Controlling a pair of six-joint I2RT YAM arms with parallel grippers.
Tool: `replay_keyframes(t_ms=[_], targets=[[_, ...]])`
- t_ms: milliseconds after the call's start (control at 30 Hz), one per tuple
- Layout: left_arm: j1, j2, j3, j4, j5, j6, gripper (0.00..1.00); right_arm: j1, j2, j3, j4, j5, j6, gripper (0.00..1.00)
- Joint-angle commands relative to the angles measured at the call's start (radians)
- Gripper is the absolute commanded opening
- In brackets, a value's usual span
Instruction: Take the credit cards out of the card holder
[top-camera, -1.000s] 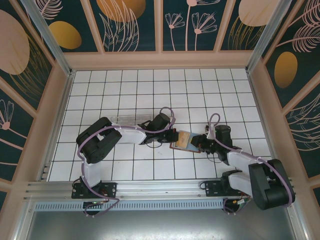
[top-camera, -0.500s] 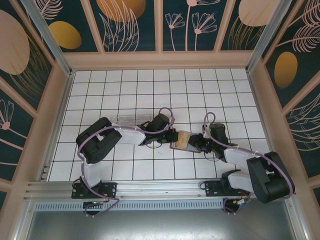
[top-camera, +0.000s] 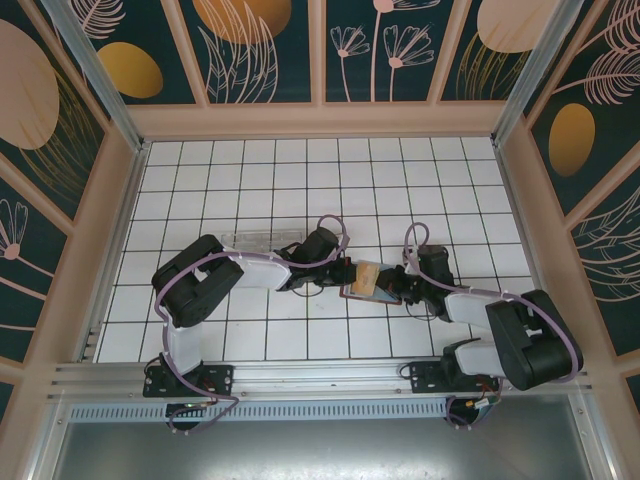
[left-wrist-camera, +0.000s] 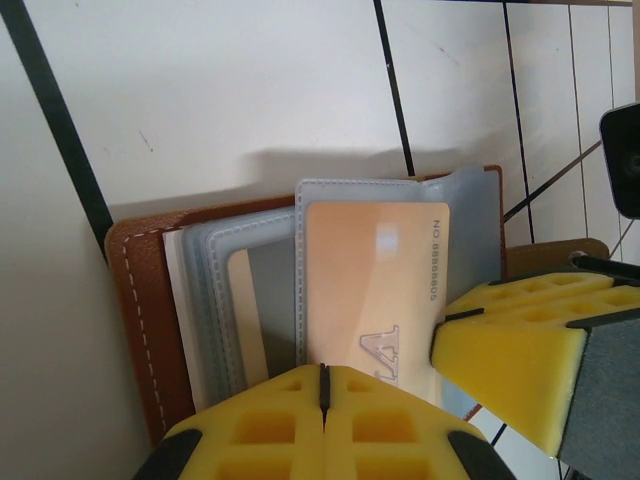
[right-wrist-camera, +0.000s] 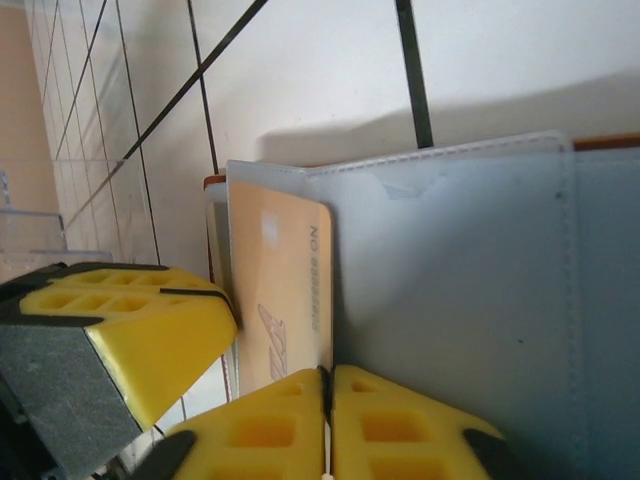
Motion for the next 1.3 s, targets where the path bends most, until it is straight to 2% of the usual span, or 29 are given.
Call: replay_keyframes(t_ms=[0,667,933,1133,1167,1233,1267], targets=[[0.002,0.061,-0.063,-0.207,-0.018,-0.006,0.00,0.007,-0.003,0.001,0.029,-0.009,0.006,0.00],[0.002,0.038,-0.078,-0.227,-0.052,-0.011,0.00,-0.128,-0.138,-0.061,-0.102,-0.041,-0.054,0.00],[0.003,0.035,-0.063,-0.225,-0.046,-0.002,0.00,-0.201,-0.328,-0.057,-0.280,-0.055,-0.103,0.00],[0.002,-0.010,-0.053,-0.221,-0.054,-0.003,0.00,-0.213,-0.464,-0.014,-0.413,-0.057,-0.117,0.00],[0.001,-0.028,-0.052,-0.221,-0.062,-0.005,0.06,-0.213,-0.483,-0.004,-0.436,-0.058,-0.122,0.00],[0.003,-0.066,-0.051,-0.213,-0.069,-0.009,0.12,-0.215,-0.509,0.011,-0.467,-0.055,-0.129,0.00],[0.002,-0.088,-0.048,-0.210,-0.077,-0.010,0.22,-0.215,-0.518,0.015,-0.473,-0.058,-0.133,0.00]])
